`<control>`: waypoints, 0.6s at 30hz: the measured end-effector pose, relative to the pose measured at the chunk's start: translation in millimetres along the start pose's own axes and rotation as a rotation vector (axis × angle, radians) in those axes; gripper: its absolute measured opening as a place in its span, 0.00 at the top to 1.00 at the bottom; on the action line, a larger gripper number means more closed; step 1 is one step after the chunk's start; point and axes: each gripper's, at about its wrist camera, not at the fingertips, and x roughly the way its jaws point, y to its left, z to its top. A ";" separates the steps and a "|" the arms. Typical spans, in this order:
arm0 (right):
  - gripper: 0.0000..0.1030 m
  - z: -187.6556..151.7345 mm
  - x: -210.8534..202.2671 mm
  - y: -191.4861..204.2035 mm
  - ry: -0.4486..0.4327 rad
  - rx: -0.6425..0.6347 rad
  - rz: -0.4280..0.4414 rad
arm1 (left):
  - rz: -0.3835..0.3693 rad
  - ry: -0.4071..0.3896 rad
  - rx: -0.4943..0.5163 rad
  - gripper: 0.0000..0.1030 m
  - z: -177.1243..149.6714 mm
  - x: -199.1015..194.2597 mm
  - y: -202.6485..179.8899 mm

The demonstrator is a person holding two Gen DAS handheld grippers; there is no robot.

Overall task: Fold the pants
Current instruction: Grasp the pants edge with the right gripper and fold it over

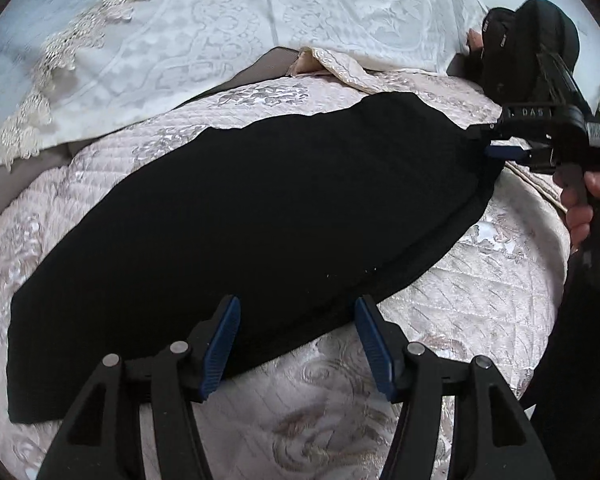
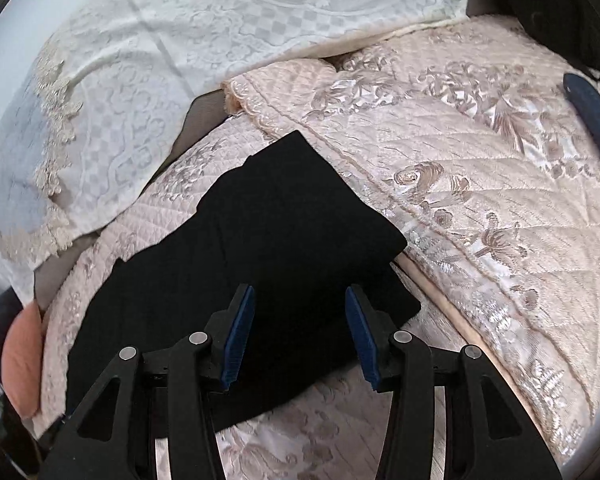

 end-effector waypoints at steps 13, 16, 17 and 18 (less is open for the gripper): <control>1.00 7.8 -29.9 -14.3 -0.077 0.034 0.040 | -0.053 -0.027 0.005 0.98 4.9 -8.3 2.7; 1.00 7.0 -30.0 -19.1 -0.069 0.069 0.050 | -0.059 -0.016 -0.048 0.98 1.8 -5.4 12.2; 0.90 6.4 -26.7 -21.5 -0.058 0.078 0.040 | -0.054 -0.015 -0.068 0.98 1.2 -5.5 15.3; 0.72 5.7 -24.9 -23.1 -0.052 0.084 0.033 | -0.053 -0.013 -0.082 0.98 0.5 -5.6 17.4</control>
